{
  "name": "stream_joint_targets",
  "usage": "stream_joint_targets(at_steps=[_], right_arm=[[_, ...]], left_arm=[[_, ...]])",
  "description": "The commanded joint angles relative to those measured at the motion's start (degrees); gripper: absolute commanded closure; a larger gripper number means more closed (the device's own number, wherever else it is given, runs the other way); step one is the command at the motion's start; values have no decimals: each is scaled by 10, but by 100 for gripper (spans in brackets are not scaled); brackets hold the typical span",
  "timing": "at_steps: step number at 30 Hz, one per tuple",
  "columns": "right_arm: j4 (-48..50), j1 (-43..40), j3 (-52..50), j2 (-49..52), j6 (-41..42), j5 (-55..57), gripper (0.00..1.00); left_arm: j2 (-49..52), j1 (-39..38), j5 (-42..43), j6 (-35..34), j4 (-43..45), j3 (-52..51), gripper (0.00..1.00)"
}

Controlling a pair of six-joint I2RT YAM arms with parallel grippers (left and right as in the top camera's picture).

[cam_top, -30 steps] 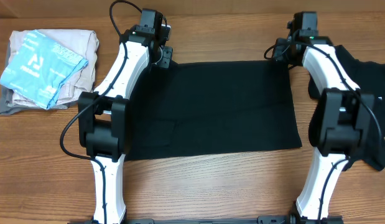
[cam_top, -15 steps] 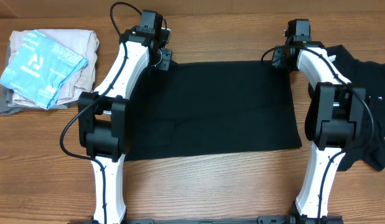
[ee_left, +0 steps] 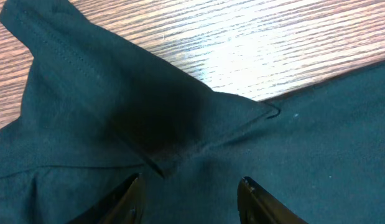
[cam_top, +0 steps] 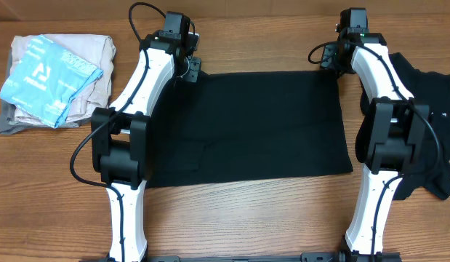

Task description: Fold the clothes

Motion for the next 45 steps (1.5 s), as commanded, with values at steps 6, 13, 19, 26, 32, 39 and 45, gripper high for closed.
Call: stream_joint_targets(at_steps=[6, 13, 19, 26, 32, 39, 45], right_arm=[[-19, -4, -14, 3, 23, -3, 47], [31, -4, -56, 3, 30, -14, 47], [43, -4, -67, 3, 31, -14, 57], [30, -4, -67, 3, 31, -14, 79], [30, -4, -67, 3, 31, -14, 80], [28, -4, -67, 3, 31, -14, 80], [28, -4, -67, 3, 31, -14, 80]], left_arm=[[-8, -3, -5, 11, 2, 5, 48], [-8, -3, -5, 11, 2, 5, 48], [-8, -3, -5, 11, 2, 5, 48], [-8, -3, -5, 11, 7, 5, 45], [-8, -3, -25, 11, 22, 1, 46], [-8, 9, -38, -70, 24, -2, 45], [-8, 20, -27, -266, 6, -2, 44]])
